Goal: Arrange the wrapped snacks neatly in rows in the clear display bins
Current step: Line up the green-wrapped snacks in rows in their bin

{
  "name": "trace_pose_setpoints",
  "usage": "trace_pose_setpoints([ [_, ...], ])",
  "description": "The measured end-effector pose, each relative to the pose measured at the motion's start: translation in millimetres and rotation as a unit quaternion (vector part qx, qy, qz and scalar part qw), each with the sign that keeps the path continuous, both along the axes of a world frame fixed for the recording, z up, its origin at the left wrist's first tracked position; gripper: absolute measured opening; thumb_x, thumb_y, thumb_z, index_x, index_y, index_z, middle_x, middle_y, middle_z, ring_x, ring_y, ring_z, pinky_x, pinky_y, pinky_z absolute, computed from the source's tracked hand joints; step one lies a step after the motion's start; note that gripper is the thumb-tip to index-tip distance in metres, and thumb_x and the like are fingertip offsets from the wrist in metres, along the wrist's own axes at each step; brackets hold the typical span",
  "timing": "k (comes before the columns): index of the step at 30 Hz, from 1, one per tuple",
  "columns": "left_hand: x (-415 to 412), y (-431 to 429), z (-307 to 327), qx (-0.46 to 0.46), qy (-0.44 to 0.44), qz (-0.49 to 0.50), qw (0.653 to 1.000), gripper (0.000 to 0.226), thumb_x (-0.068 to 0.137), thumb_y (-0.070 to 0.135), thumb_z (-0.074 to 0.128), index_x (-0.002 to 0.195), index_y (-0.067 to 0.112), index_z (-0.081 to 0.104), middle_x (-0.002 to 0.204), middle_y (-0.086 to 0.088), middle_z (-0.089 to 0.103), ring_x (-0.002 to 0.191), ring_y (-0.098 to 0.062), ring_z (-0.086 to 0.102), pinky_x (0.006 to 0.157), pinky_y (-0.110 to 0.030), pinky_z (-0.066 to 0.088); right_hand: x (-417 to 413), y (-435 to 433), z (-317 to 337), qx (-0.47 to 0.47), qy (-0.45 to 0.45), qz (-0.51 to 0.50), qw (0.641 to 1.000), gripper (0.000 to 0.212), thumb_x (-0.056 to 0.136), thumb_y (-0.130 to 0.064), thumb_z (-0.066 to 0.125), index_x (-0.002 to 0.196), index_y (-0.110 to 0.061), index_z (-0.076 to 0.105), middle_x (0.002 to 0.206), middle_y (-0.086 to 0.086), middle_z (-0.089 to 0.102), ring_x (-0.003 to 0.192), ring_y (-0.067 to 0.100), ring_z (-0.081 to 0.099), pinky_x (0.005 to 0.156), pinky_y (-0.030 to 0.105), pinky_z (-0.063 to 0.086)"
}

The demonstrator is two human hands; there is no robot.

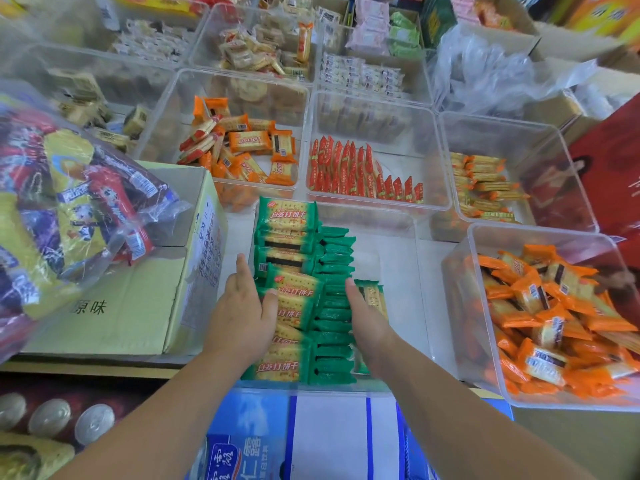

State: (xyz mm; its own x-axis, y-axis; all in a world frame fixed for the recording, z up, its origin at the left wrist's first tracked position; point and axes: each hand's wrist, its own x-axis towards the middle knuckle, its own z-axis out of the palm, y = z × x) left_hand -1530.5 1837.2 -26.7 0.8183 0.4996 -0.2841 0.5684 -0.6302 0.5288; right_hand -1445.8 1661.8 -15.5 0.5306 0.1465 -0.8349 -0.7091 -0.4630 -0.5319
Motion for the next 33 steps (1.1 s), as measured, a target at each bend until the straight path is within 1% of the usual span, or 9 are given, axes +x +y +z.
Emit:
trace_pose_setpoints([
  [5, -5.3, -1.7, 8.8, 0.008, -0.015, 0.016, 1.000, 0.084, 0.100, 0.050, 0.046, 0.161, 0.018, -0.002, 0.163, -0.011, 0.023, 0.144, -0.031, 0.033, 0.111, -0.050, 0.036, 7.3, -35.3, 13.9, -0.102, -0.289, 0.113, 0.945, 0.028, 0.102, -0.040, 0.047, 0.121, -0.028, 0.065, 0.120, -0.004, 0.068, 0.102, 0.011, 0.062, 0.083, 0.028, 0.048],
  [8, -18.3, -18.7, 20.6, 0.109, -0.107, -0.045, 0.987, 0.073, 0.096, 0.048, 0.049, 0.156, 0.012, 0.026, 0.154, -0.015, 0.037, 0.138, -0.033, 0.036, 0.109, -0.055, 0.035, 14.6, -59.6, 17.3, -0.165, -0.354, 0.227, 0.892, 0.031, 0.100, -0.029, 0.056, 0.129, -0.022, 0.064, 0.128, -0.003, 0.065, 0.113, 0.015, 0.060, 0.098, 0.028, 0.045],
  [10, -29.6, -39.0, 22.6, 0.119, -0.115, -0.120, 0.979, 0.069, 0.092, 0.056, 0.044, 0.149, 0.018, 0.041, 0.152, -0.011, 0.041, 0.137, -0.031, 0.039, 0.109, -0.055, 0.037, 19.1, -71.0, 20.3, -0.207, -0.406, 0.347, 0.820, 0.033, 0.098, -0.030, 0.057, 0.131, -0.026, 0.063, 0.128, -0.004, 0.064, 0.118, 0.018, 0.057, 0.101, 0.031, 0.044],
  [14, -44.8, -61.1, 10.4, 0.175, 0.008, -0.211, 0.962, 0.076, 0.090, 0.071, 0.030, 0.149, 0.026, 0.047, 0.159, -0.011, 0.036, 0.146, -0.033, 0.031, 0.118, -0.056, 0.028, 25.1, -84.3, 16.9, -0.296, -0.452, 0.594, 0.596, 0.040, 0.093, -0.041, 0.056, 0.131, -0.028, 0.061, 0.122, -0.001, 0.063, 0.121, 0.023, 0.051, 0.106, 0.036, 0.038],
  [16, -44.9, -61.2, 9.0, 0.184, 0.036, -0.208, 0.960, 0.080, 0.089, 0.073, 0.027, 0.150, 0.026, 0.046, 0.162, -0.010, 0.031, 0.149, -0.032, 0.027, 0.121, -0.054, 0.022, 25.8, -85.6, 10.0, -0.310, -0.438, 0.641, 0.548, 0.050, 0.091, -0.038, 0.060, 0.139, -0.024, 0.054, 0.136, 0.003, 0.054, 0.131, 0.026, 0.043, 0.114, 0.039, 0.031],
  [18, -42.1, -62.2, 7.9, 0.192, 0.054, -0.212, 0.957, 0.082, 0.087, 0.075, 0.024, 0.152, 0.028, 0.041, 0.164, -0.009, 0.024, 0.150, -0.031, 0.020, 0.123, -0.053, 0.017, 29.8, -78.8, 2.0, -0.300, -0.411, 0.641, 0.575, 0.064, 0.090, -0.028, 0.063, 0.149, -0.019, 0.040, 0.155, 0.008, 0.037, 0.143, 0.029, 0.032, 0.116, 0.041, 0.029],
  [25, -40.8, -65.0, 8.2, 0.204, 0.054, -0.206, 0.955, 0.075, 0.085, 0.070, 0.037, 0.147, 0.028, 0.049, 0.162, -0.009, 0.031, 0.147, -0.032, 0.030, 0.119, -0.055, 0.024, 52.7, -35.2, -15.8, -0.195, -0.247, 0.434, 0.844, 0.075, 0.080, -0.022, 0.080, 0.139, -0.009, 0.035, 0.137, 0.019, 0.037, 0.109, 0.032, 0.051, 0.081, 0.036, 0.049],
  [28, -39.8, -67.1, 7.7, 0.213, 0.053, -0.208, 0.953, 0.073, 0.085, 0.068, 0.039, 0.143, 0.026, 0.052, 0.159, -0.012, 0.035, 0.144, -0.034, 0.034, 0.117, -0.057, 0.028, 46.0, -40.9, -30.4, -0.205, -0.221, 0.441, 0.846, 0.105, 0.079, -0.018, 0.083, 0.158, -0.026, 0.015, 0.162, 0.017, 0.006, 0.135, 0.041, 0.042, 0.103, 0.045, 0.049],
  [33, -40.4, -67.2, 5.7, 0.215, 0.061, -0.213, 0.951, 0.074, 0.086, 0.069, 0.035, 0.147, 0.029, 0.046, 0.163, -0.010, 0.027, 0.148, -0.033, 0.026, 0.120, -0.057, 0.022, 30.8, -42.9, -51.8, -0.230, -0.272, 0.447, 0.821, 0.087, 0.079, -0.033, 0.077, 0.147, -0.043, 0.023, 0.143, 0.018, 0.029, 0.109, 0.041, 0.059, 0.095, 0.044, 0.051],
])
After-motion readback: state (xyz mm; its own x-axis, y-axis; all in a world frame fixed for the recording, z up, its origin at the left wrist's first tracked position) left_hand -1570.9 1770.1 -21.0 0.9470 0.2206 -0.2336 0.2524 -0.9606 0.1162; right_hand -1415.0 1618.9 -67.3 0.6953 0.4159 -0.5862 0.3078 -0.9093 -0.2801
